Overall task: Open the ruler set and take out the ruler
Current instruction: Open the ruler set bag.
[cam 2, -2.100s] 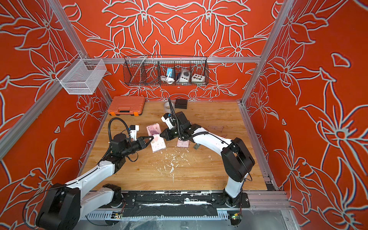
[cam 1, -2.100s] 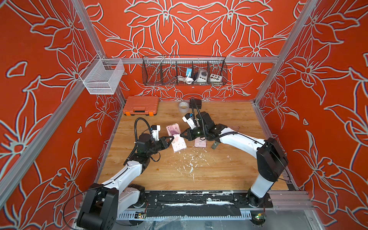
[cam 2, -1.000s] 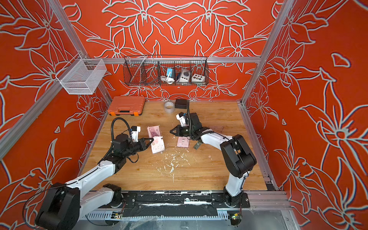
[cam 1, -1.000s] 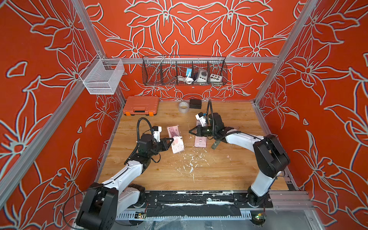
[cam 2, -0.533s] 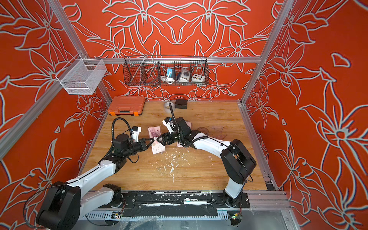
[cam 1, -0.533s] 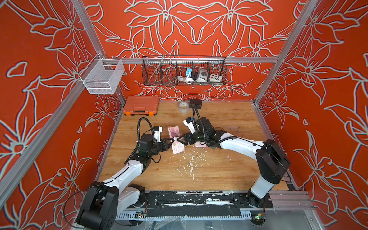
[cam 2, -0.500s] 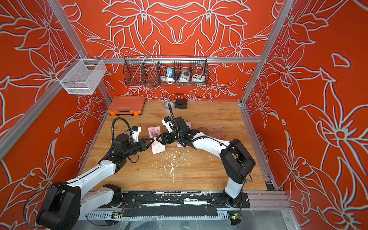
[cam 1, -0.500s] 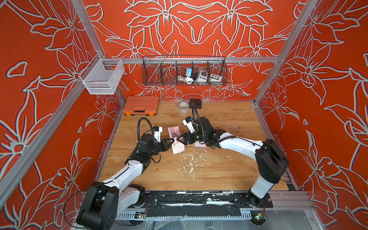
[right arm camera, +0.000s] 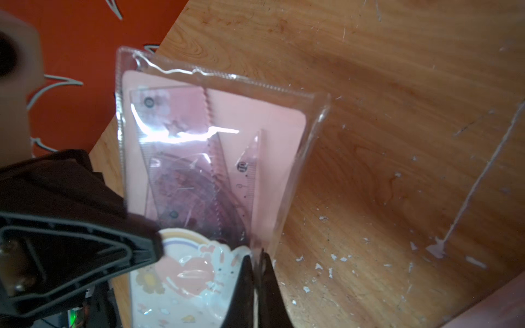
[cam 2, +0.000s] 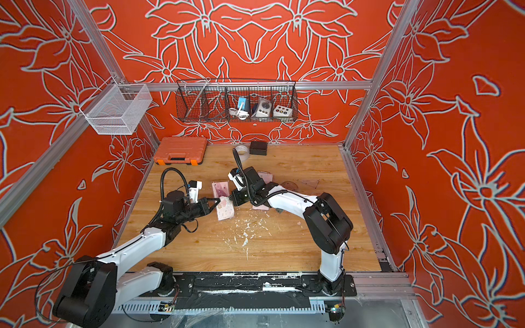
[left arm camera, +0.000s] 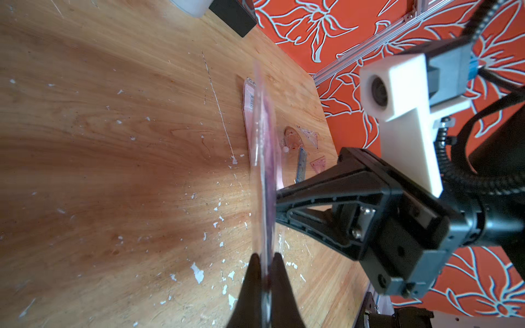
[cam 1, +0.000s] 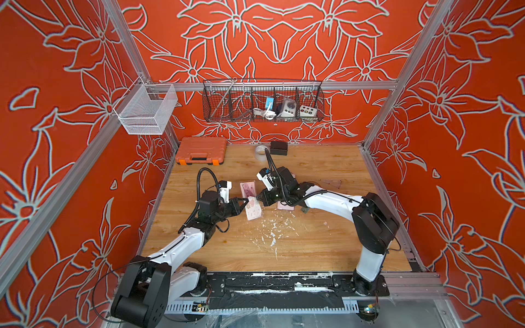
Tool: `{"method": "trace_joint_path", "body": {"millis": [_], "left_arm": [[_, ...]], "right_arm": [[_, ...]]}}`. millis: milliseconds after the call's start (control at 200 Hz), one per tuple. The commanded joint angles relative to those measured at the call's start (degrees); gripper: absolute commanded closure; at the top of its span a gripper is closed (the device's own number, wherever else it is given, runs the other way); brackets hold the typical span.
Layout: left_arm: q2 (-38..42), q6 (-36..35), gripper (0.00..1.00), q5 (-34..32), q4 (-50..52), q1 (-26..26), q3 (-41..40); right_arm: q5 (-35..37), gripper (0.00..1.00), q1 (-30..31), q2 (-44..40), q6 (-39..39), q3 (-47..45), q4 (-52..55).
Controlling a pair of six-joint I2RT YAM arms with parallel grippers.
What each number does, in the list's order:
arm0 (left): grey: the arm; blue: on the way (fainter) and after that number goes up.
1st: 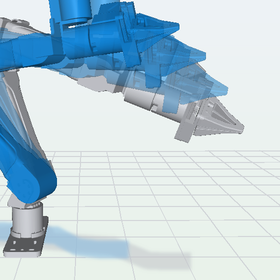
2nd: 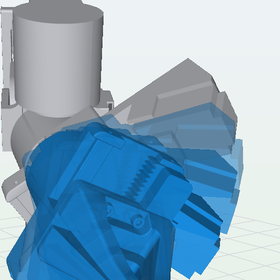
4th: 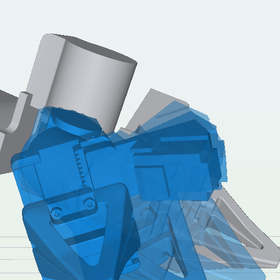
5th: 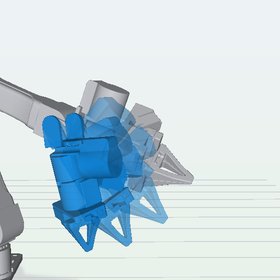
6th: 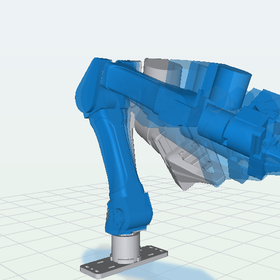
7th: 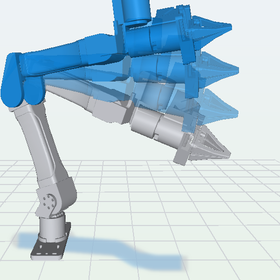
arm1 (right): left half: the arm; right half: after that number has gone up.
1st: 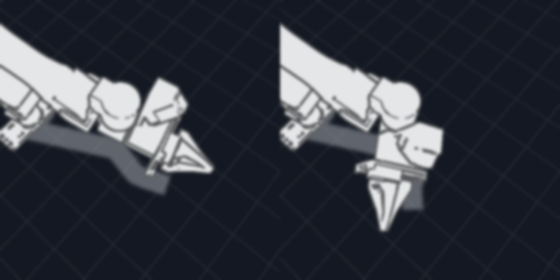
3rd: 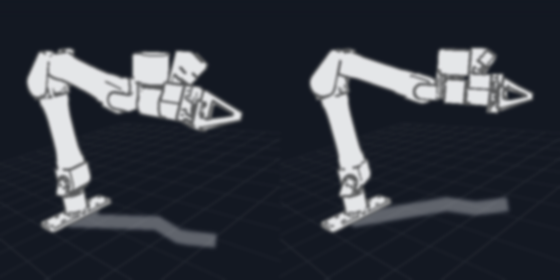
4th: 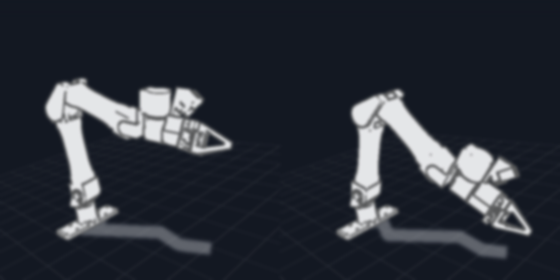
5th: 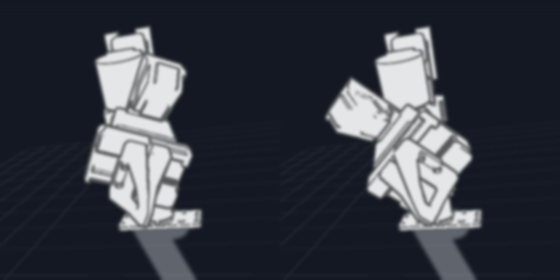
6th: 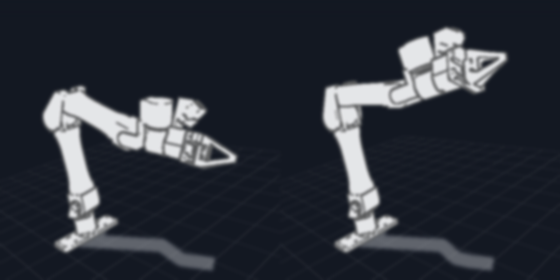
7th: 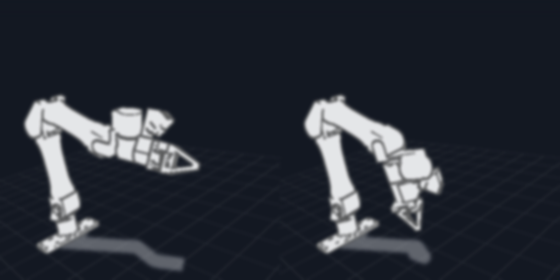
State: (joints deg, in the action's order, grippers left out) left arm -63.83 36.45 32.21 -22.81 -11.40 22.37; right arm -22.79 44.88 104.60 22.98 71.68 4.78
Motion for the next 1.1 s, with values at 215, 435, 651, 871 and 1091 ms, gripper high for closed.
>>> {"method": "trace_joint_path", "body": {"millis": [215,435,651,871,1091], "left_arm": [[3.72,1.29,1.0,4.8,-4.61,-0.06,-1.5],[4.27,2.16,1.0,6.57,-7.21,-0.09,-2.31],[0.21,2.93,1.0,8.44,-11.91,-0.09,-0.83],[-1.58,4.42,1.0,8.88,-15.59,-0.07,-0.95],[0.32,4.14,1.0,7.64,-14.66,-0.11,-2.09]], "right_arm": [[-6.76,1.0,-3.41,-2.93,3.61,-2.51,-1.66],[-13.2,1.0,-5.94,-6.01,5.67,-6.96,-5.69],[-15.77,1.0,-6.28,-7.45,7.04,-8.73,-8.38],[-16.77,1.0,-6.73,-9.56,7.94,-10.46,-10.43],[-16.37,1.0,-6.81,-9.14,7.05,-8.69,-7.69]]}}
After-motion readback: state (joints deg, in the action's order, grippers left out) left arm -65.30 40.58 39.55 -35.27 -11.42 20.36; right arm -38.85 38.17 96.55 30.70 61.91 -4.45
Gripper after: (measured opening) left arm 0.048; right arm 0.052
